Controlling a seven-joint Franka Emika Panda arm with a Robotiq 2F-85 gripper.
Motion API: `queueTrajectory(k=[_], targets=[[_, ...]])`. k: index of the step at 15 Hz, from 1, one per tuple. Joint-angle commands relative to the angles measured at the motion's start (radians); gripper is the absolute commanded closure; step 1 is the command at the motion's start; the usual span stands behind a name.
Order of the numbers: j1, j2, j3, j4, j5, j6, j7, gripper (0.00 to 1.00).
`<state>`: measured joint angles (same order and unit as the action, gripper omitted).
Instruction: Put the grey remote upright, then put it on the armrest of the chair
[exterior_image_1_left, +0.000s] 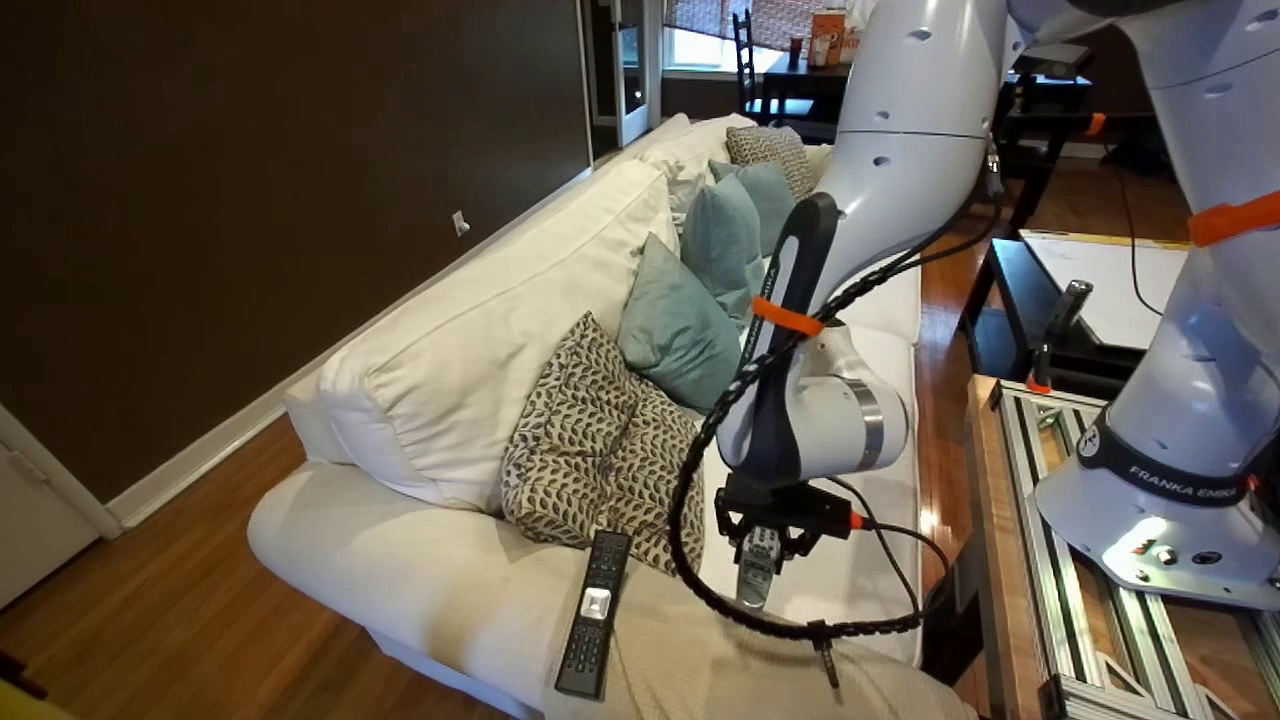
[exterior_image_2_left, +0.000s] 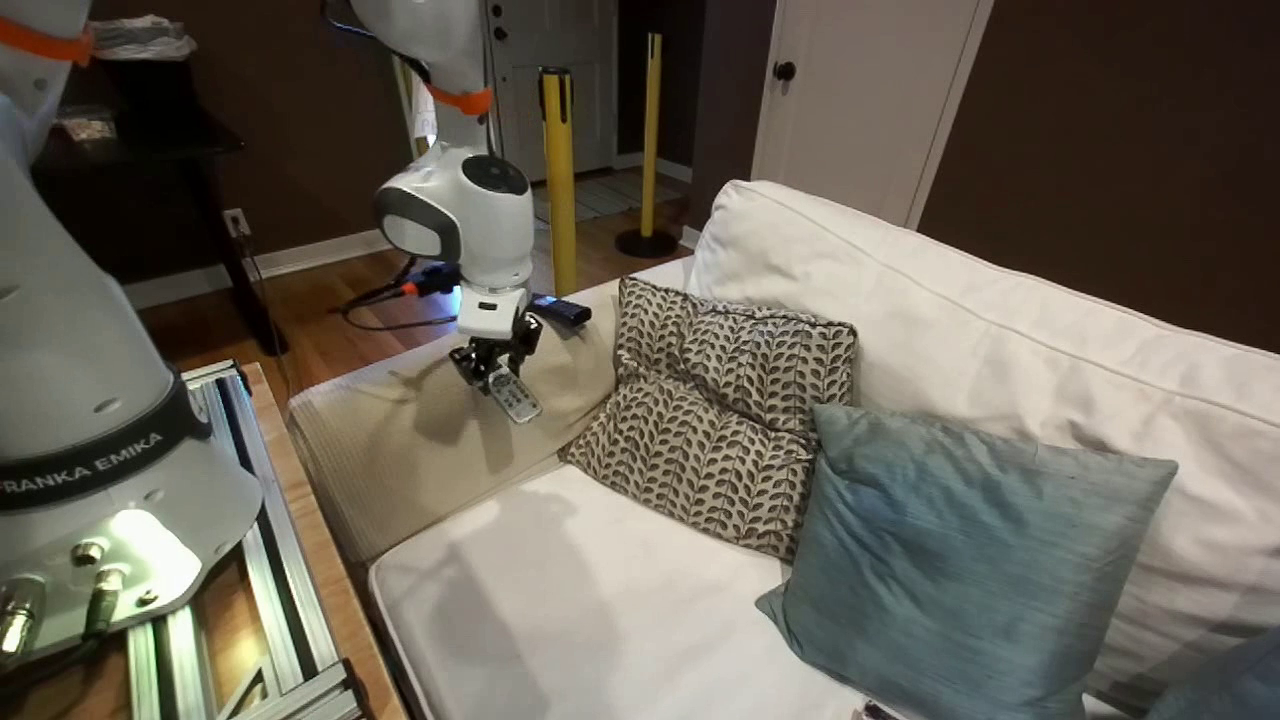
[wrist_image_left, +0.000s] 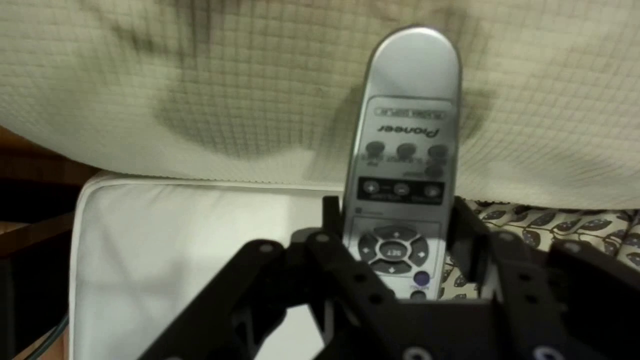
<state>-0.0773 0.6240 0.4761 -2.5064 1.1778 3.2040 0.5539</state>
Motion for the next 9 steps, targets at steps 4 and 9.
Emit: queueTrajectory(k=[4,9], targets=[[0.326,-0.076,-0.136,-0.030,0.042,0.078,0.154,0.72],[0.459,-0.074,-0.247,0.007,0.009,0.063,0.223,0.72]])
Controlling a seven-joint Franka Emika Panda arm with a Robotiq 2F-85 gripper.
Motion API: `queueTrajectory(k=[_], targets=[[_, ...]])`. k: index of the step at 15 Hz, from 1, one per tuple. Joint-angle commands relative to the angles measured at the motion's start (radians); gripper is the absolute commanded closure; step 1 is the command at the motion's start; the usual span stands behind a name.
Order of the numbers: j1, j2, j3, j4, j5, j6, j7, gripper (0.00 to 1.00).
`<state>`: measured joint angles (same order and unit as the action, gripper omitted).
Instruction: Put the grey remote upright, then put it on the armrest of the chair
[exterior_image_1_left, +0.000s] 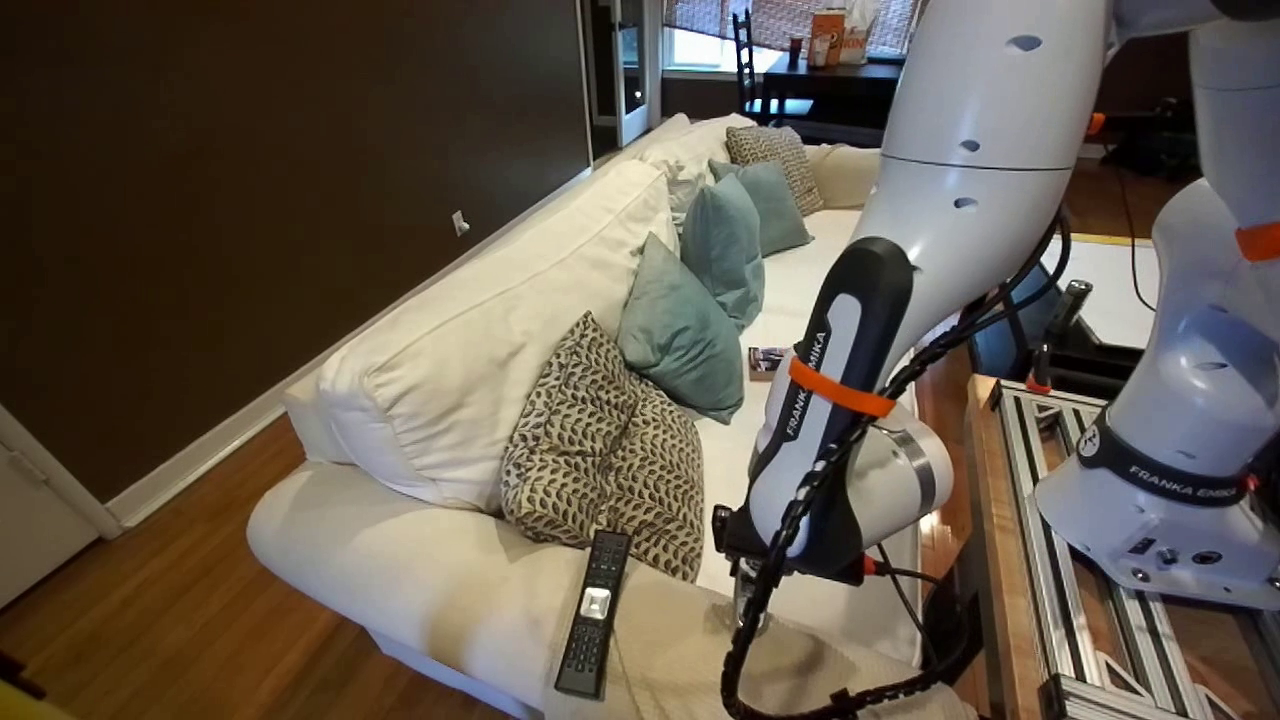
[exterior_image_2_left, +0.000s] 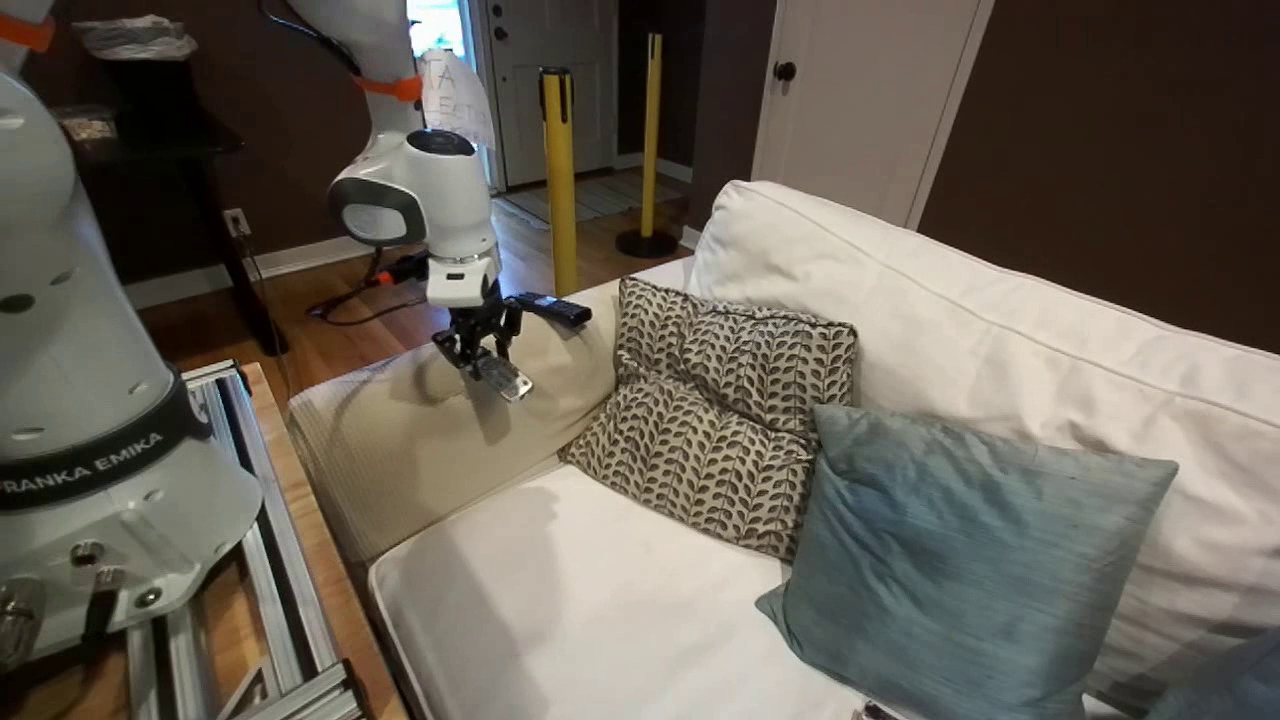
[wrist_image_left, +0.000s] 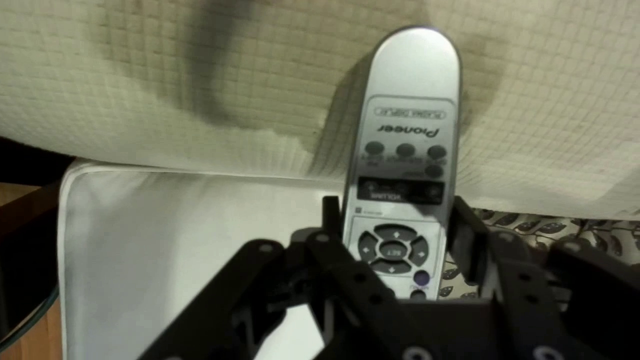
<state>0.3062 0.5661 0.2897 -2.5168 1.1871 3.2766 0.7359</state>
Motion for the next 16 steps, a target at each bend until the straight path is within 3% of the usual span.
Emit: queueTrajectory(k=[1,8,11,16], targets=[[0.084,-0.017,-0.070,0.029,-0.005,-0.013,0.038,0.72],[0.116,-0.008,-0.114,0.128,-0.044,-0.116,0.033,0.72],[0.178,0.003,-0.182,0.150,-0.108,-0.203,0.091,0.72],[0.348,0.022,-0.352,0.195,-0.298,-0.325,0.312,0.72]])
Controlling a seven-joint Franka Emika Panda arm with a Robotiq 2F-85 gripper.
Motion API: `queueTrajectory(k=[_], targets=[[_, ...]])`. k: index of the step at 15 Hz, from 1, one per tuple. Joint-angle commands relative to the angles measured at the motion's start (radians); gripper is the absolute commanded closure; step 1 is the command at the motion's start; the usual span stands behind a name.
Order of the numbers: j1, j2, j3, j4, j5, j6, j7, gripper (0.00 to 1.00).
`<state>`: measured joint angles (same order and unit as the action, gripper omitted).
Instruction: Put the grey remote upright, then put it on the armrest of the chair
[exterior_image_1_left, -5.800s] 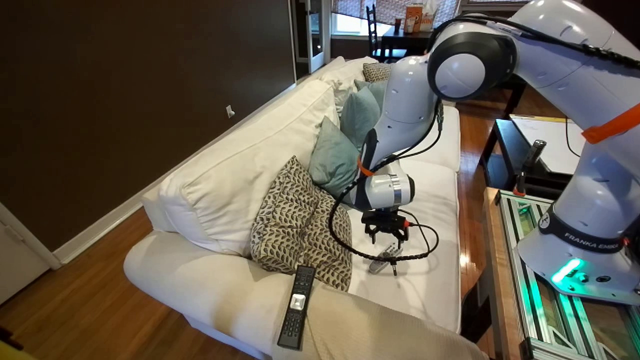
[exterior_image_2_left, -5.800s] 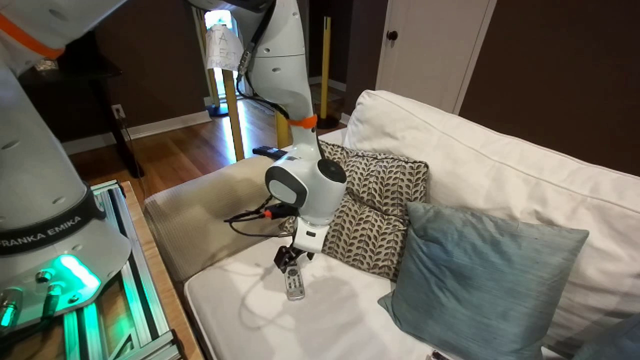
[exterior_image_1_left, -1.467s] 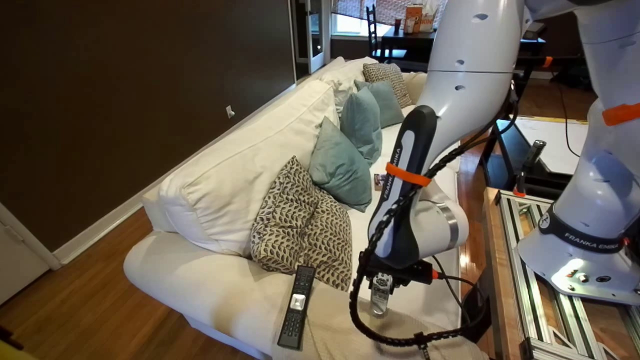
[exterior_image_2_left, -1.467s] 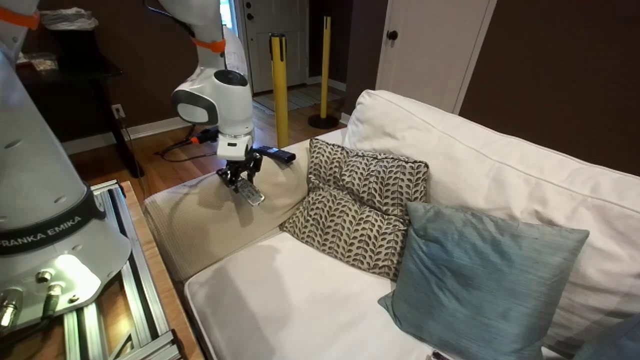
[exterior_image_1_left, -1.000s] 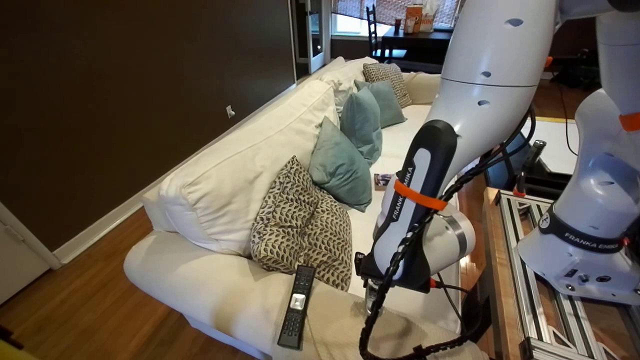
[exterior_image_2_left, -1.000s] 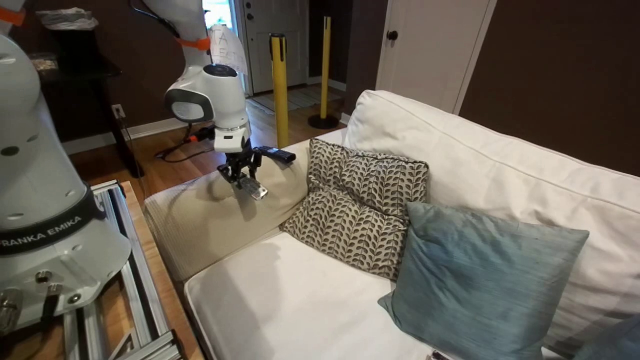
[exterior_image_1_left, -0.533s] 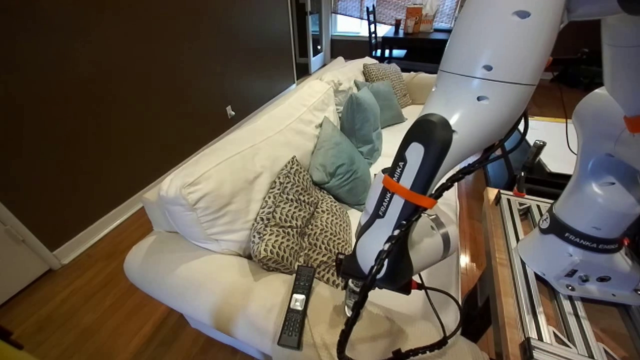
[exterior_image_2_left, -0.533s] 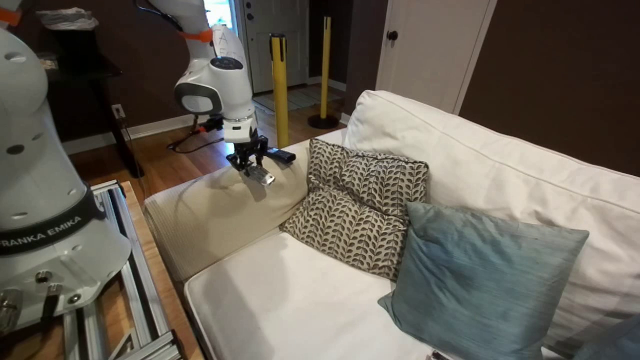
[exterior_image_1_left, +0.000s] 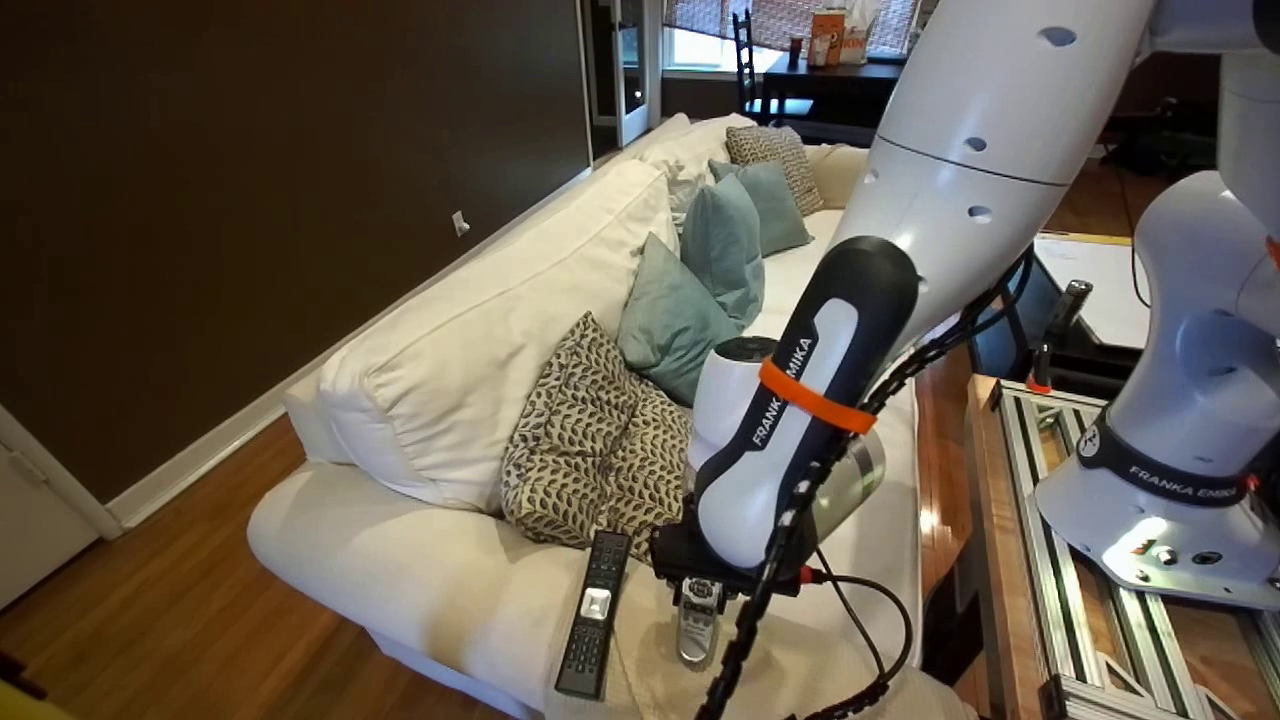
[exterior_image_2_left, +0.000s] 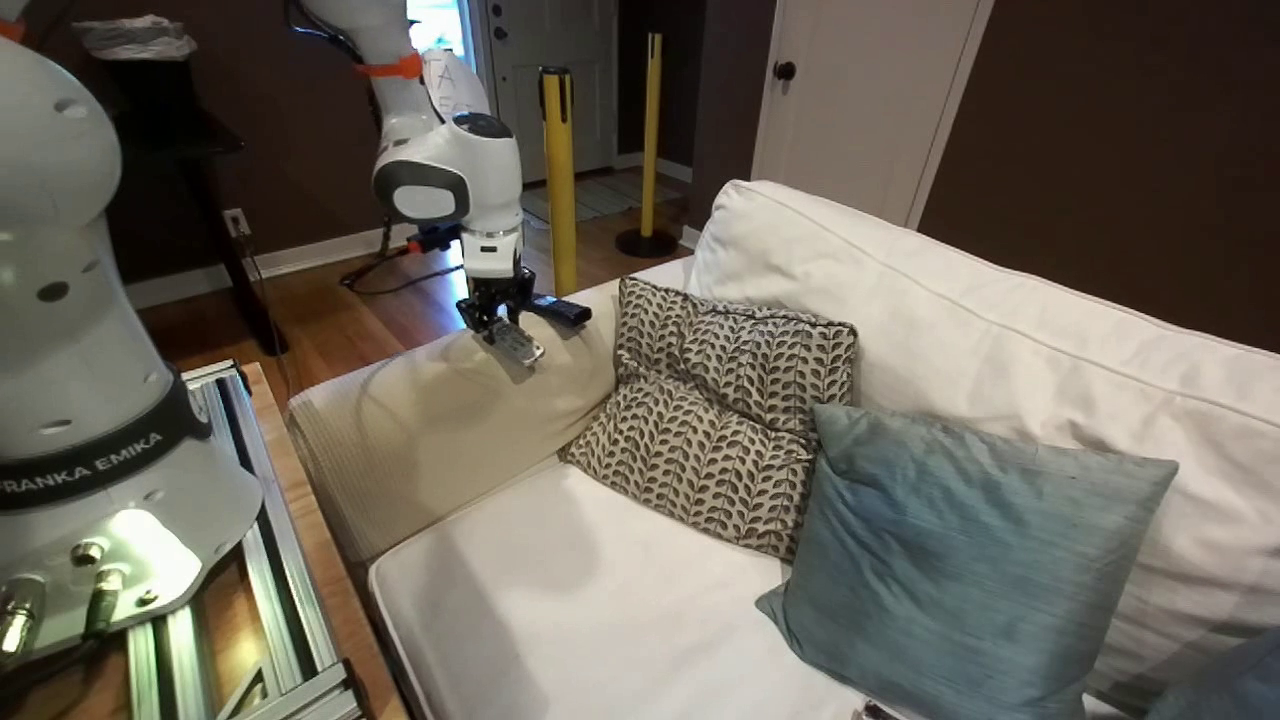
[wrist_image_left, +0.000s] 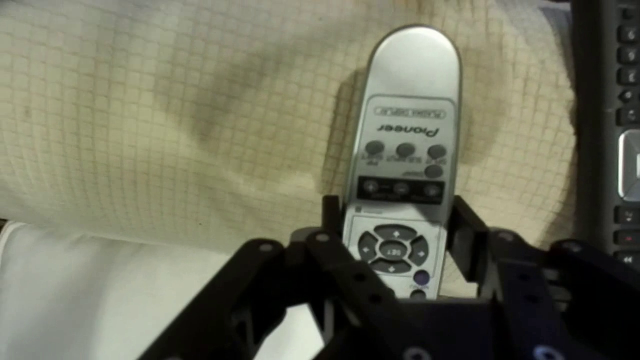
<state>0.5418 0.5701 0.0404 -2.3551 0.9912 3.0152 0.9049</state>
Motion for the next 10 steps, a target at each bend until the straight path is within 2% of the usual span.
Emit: queueTrajectory(k=[1,3,4,6,10], targets=[[0.145,0.024,-0.135,0.047,-0.138,-0.087,0.187,0.72],[0.205,0.033,-0.193,0.075,-0.202,-0.135,0.272,0.72],[0.175,0.033,-0.171,0.081,-0.289,-0.138,0.351,0.72],[0.195,0.051,-0.197,0.116,-0.392,-0.181,0.471,0.72],[0.135,0.085,-0.147,0.190,-0.547,-0.255,0.613,0.72]])
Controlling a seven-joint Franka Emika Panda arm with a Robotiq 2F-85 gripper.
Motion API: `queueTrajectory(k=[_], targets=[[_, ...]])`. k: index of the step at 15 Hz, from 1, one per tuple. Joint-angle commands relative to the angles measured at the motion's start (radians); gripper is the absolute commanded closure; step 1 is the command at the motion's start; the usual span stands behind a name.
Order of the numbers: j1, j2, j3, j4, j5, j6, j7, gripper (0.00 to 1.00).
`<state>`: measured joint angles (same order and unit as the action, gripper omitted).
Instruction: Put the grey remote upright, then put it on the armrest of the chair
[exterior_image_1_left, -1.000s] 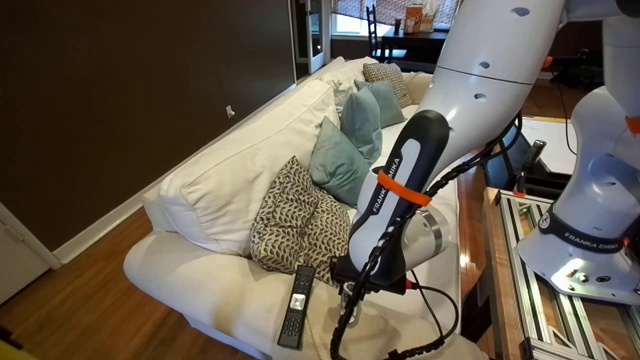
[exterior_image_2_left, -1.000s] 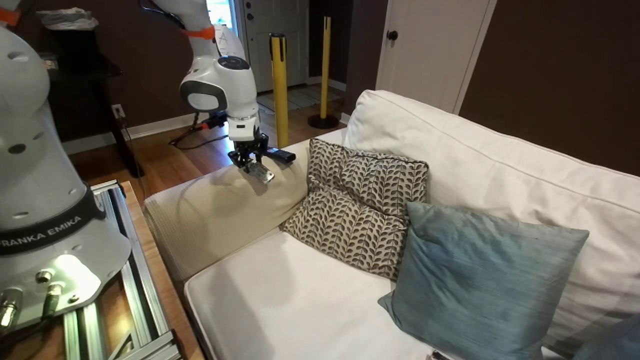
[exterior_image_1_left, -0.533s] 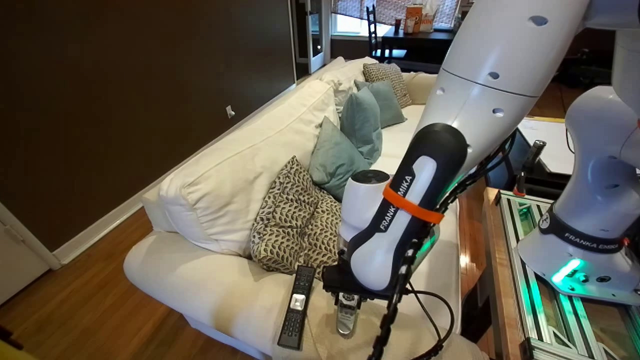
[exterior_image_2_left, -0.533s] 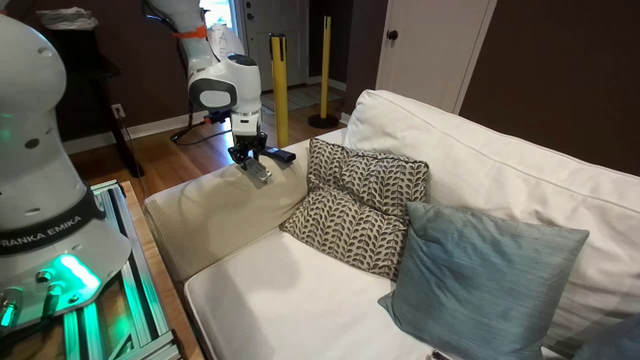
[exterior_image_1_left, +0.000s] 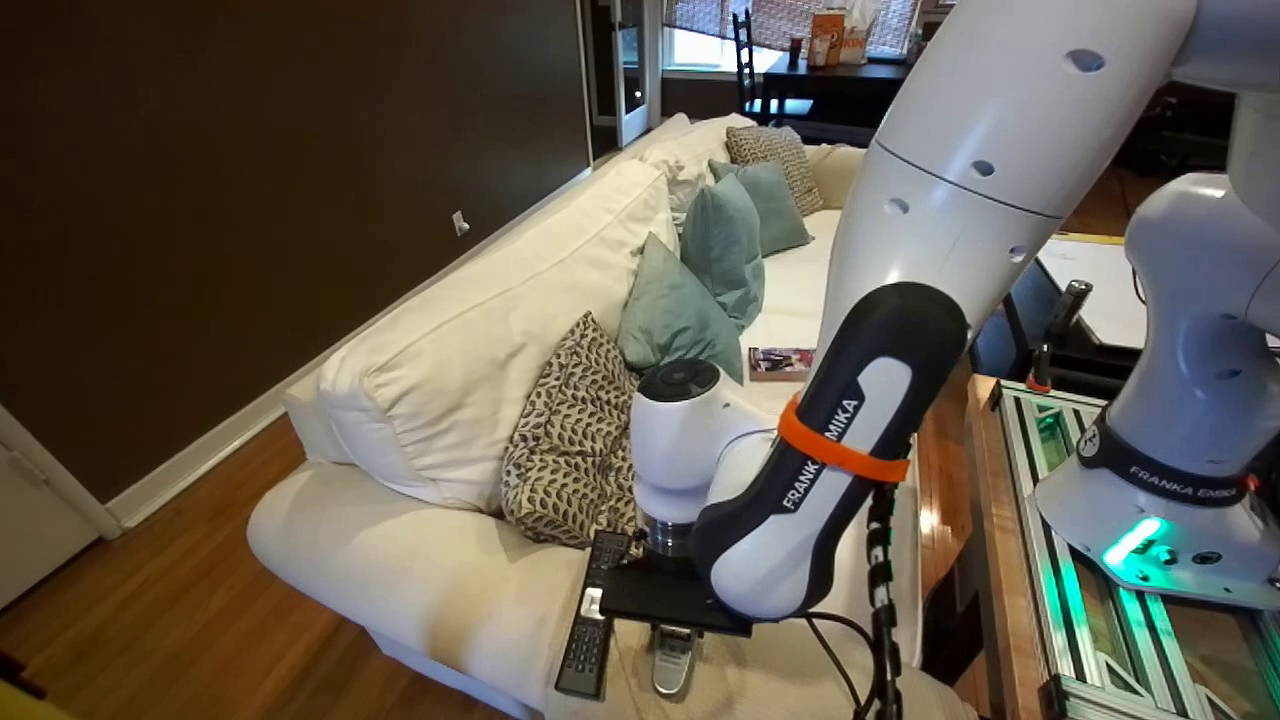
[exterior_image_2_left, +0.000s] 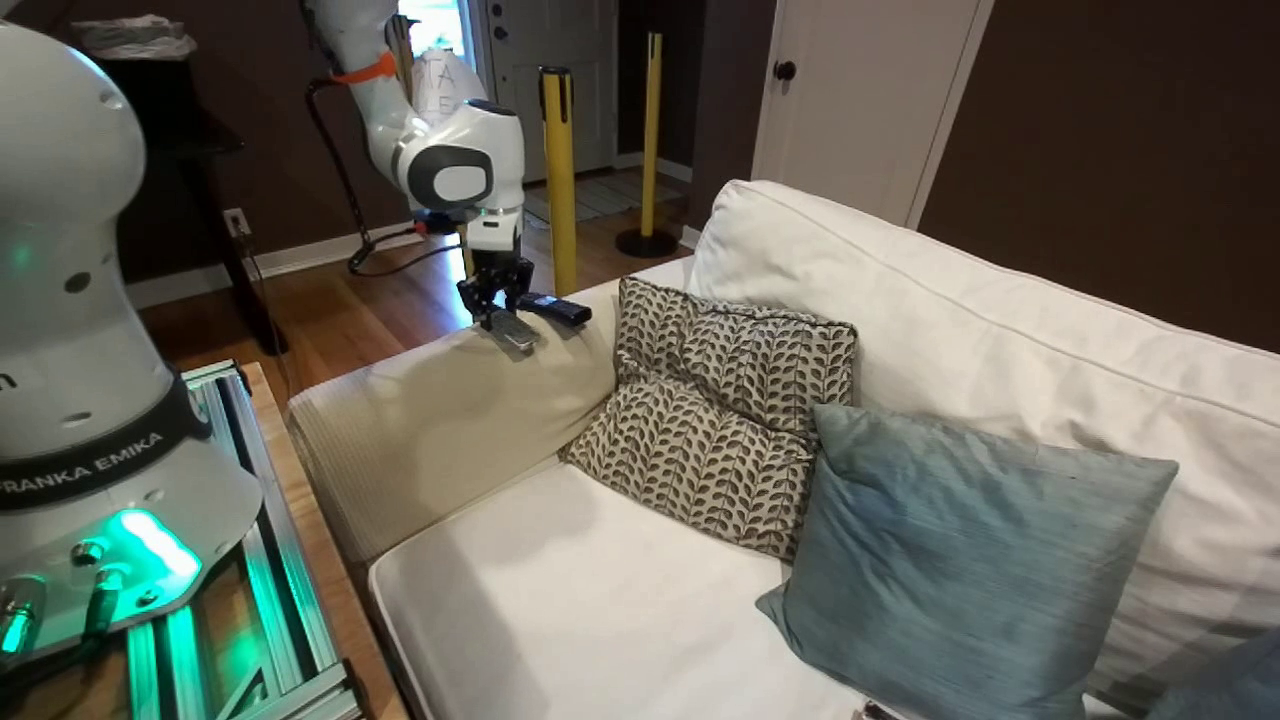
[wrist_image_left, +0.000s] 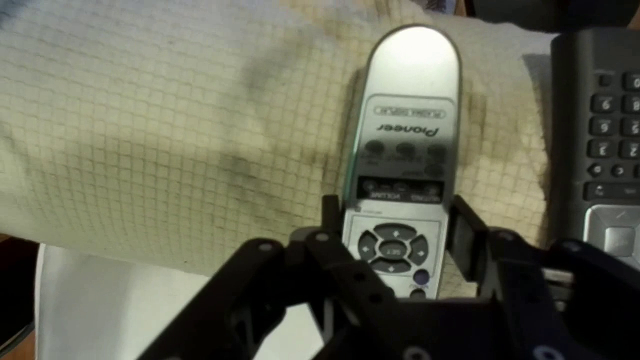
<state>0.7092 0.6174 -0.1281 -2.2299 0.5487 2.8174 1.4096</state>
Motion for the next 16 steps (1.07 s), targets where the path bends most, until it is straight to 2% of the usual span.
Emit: queueTrajectory(k=[1,4,5,6,9,12,13,14,16], targets=[[-0.043,0.043,0.029,0.078,-0.134,-0.071,0.134,0.72],[-0.065,0.052,0.046,0.108,-0.202,-0.101,0.196,0.72],[-0.071,0.054,0.051,0.116,-0.221,-0.110,0.213,0.22],[-0.080,0.057,0.061,0.124,-0.234,-0.116,0.223,0.21],[-0.098,0.057,0.079,0.134,-0.269,-0.124,0.253,0.01],[-0.116,0.049,0.101,0.134,-0.295,-0.126,0.258,0.00],[-0.146,0.041,0.137,0.126,-0.290,-0.116,0.212,0.00],[-0.128,0.029,0.121,0.113,-0.304,-0.118,0.247,0.00],[-0.136,0.002,0.133,0.085,-0.311,-0.111,0.251,0.00]])
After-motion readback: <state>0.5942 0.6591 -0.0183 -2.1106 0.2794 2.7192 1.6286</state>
